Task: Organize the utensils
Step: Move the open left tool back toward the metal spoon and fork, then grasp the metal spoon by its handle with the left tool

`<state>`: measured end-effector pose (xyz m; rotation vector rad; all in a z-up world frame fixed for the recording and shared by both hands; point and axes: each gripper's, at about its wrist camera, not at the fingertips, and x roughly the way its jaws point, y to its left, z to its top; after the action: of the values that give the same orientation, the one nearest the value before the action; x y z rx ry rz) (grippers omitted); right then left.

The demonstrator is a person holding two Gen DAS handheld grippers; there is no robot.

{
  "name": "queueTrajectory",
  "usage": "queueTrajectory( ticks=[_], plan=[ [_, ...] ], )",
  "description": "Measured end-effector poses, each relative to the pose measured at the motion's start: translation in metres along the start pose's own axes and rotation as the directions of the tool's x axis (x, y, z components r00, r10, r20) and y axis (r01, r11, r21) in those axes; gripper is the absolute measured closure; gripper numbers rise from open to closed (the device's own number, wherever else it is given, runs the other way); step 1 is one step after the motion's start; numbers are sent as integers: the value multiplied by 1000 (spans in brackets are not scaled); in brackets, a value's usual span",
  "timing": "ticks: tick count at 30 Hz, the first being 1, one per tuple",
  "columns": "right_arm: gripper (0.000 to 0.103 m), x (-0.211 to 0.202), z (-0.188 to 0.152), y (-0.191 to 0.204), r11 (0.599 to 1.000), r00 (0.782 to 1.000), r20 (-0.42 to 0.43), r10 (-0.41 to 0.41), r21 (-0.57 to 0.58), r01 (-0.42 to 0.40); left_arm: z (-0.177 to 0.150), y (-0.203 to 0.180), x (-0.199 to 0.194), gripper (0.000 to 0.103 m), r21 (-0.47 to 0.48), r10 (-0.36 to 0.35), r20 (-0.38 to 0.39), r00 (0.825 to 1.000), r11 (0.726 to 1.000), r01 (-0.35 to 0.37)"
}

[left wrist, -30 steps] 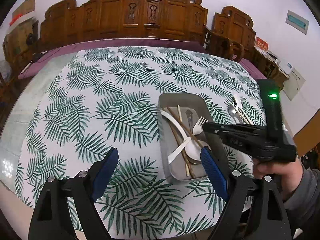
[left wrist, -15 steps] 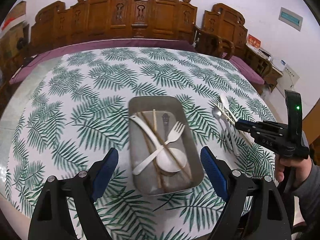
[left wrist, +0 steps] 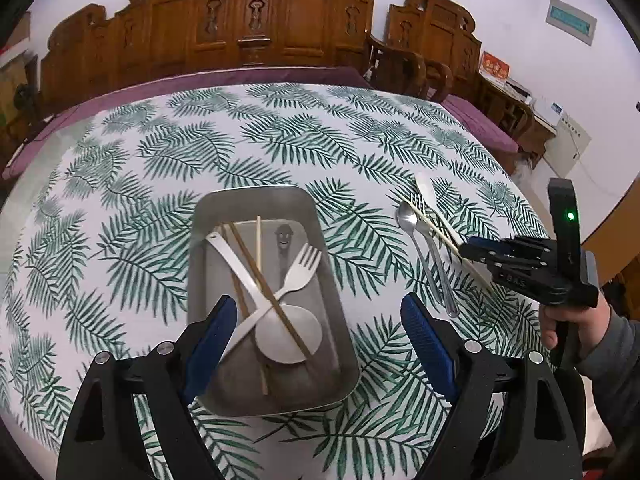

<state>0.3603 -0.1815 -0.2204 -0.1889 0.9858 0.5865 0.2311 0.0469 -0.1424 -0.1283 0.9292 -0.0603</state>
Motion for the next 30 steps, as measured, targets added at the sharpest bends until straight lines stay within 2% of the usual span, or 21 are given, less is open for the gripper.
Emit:
queueTrajectory(
  ticks=[4, 5, 6, 11, 16, 20, 30],
  plan=[
    [80, 16, 7, -3, 1000, 1000, -25, -10, -23, 10, 2, -8, 9, 23, 13, 0, -15, 1000, 1000, 0],
    [88, 19, 8, -4, 999, 999, -30, -16, -29, 15, 3, -11, 11, 23, 17, 0, -19, 1000, 1000, 0],
    [90, 21, 9, -4, 999, 999, -33, -23, -39, 22, 4, -13, 14, 23, 22, -1, -24, 1000, 1000, 1],
    [95, 30, 7, -3, 996, 998, -56, -42, -82, 37, 10, -28, 26, 23, 46, -3, -41, 999, 999, 5],
    [97, 22, 2, -7, 998, 999, -45, 4, -68, -7, 19, -43, 43, 23, 53, -11, -52, 999, 998, 14],
    [97, 3, -1, -16, 999, 999, -4, 40, -16, -40, 27, -59, 58, 23, 69, -23, -61, 998, 997, 27],
    [97, -22, -17, -49, 998, 999, 32, 22, 60, -24, 59, -98, 97, 23, 100, -70, -57, 996, 992, 76]
  ],
)
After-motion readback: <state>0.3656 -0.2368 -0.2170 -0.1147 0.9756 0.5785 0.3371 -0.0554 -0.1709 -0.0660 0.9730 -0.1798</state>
